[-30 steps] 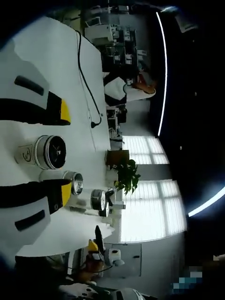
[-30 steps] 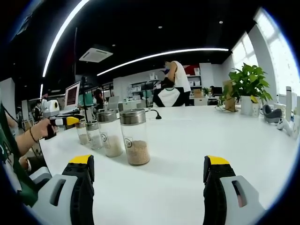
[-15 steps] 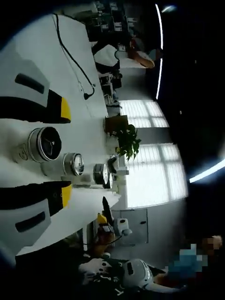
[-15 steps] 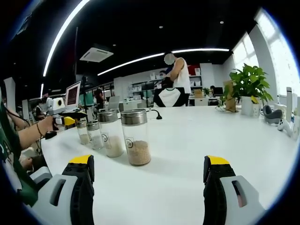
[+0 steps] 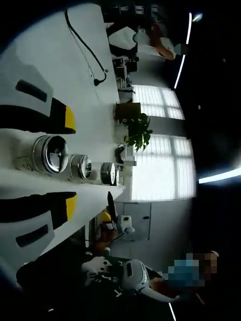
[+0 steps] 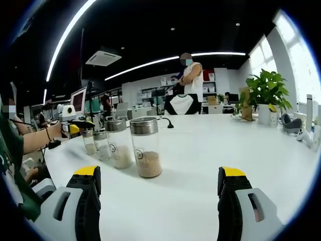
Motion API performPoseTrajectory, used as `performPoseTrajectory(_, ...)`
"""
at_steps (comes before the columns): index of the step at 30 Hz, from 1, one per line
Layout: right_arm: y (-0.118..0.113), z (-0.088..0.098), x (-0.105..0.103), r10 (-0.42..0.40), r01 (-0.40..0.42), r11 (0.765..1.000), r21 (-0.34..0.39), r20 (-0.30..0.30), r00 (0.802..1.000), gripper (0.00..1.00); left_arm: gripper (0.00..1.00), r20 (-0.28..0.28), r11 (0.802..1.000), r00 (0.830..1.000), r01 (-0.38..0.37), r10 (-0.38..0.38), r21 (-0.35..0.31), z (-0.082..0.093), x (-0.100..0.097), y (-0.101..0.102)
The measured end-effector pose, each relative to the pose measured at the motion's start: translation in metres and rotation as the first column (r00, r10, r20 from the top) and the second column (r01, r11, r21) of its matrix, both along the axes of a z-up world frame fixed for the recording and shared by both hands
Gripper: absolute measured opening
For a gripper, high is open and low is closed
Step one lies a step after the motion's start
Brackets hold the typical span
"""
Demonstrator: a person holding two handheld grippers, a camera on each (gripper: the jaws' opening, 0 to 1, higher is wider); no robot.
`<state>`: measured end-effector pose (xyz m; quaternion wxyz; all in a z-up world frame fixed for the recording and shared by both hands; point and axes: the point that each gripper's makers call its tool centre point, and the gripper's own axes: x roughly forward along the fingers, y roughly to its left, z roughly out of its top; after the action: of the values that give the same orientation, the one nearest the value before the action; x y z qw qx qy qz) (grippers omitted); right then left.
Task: Rotate the seasoning bottle until the label or dispensing opening points toward the visible target arrow and the bottle remains upright within the marked orientation range
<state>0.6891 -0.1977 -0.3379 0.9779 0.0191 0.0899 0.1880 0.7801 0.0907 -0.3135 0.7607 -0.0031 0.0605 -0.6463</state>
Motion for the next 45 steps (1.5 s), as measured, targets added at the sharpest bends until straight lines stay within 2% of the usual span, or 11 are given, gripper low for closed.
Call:
performPoseTrajectory(1, 0.000, 0.000, 0.000, 0.001, -0.001, 1.000, 0.000, 0.001, 1.000, 0.99, 0.49, -0.029, 1.000, 0.999, -0.020, 0.020, 0.001, 0.000, 0.003, 0.000)
performPoseTrajectory(3, -0.001, 0.001, 0.000, -0.003, 0.003, 1.000, -0.003, 0.003, 1.000, 0.99, 0.48, 0.015, 1.000, 1.000, -0.016, 0.017, -0.012, 0.004, 0.002, -0.001)
performPoseTrajectory(8, -0.001, 0.000, 0.000, -0.002, 0.002, 1.000, -0.002, 0.002, 1.000, 0.99, 0.45, 0.007, 0.999, 1.000, -0.016, 0.016, 0.034, -0.007, 0.005, 0.002)
performPoseTrajectory(15, 0.000, 0.000, 0.000, 0.000, 0.000, 1.000, -0.003, -0.002, 1.000, 0.99, 0.38, -0.004, 0.999, 1.000, -0.013, 0.013, 0.040, -0.011, 0.010, 0.005)
performPoseTrajectory(18, -0.001, 0.000, 0.000, -0.001, 0.001, 1.000, -0.005, -0.001, 1.000, 0.99, 0.38, -0.020, 0.999, 1.000, -0.016, 0.017, 0.038, -0.013, 0.012, 0.007)
performPoseTrajectory(22, -0.002, 0.001, 0.000, -0.004, 0.004, 1.000, -0.007, -0.001, 1.000, 0.99, 0.34, -0.018, 0.999, 1.000, 0.001, -0.001, 0.037, -0.014, 0.004, 0.002)
performPoseTrajectory(24, -0.001, 0.001, 0.000, -0.003, 0.003, 1.000, -0.006, 0.000, 1.000, 0.99, 0.33, -0.005, 0.999, 1.000, -0.001, 0.001, 0.041, -0.015, 0.006, 0.003)
performPoseTrajectory(33, 0.001, -0.001, 0.001, 0.003, -0.003, 1.000, -0.005, -0.007, 1.000, 0.99, 0.33, -0.021, 0.999, 0.999, -0.025, 0.026, 0.036, -0.015, 0.012, 0.008)
performPoseTrajectory(38, 0.000, 0.001, 0.001, 0.004, -0.004, 1.000, 0.023, 0.000, 1.000, 0.99, 0.33, -0.028, 0.998, 0.998, -0.050, 0.051, 0.030, -0.016, 0.014, 0.011)
performPoseTrajectory(41, -0.001, 0.000, 0.001, -0.001, 0.001, 1.000, 0.003, -0.003, 1.000, 0.99, 0.33, -0.037, 0.997, 0.997, -0.065, 0.066, 0.029, -0.016, 0.015, 0.012)
performPoseTrajectory(45, 0.001, 0.001, 0.001, 0.004, -0.004, 1.000, 0.024, 0.001, 1.000, 0.99, 0.33, -0.050, 0.995, 0.994, -0.099, 0.100, 0.031, -0.017, 0.014, 0.011)
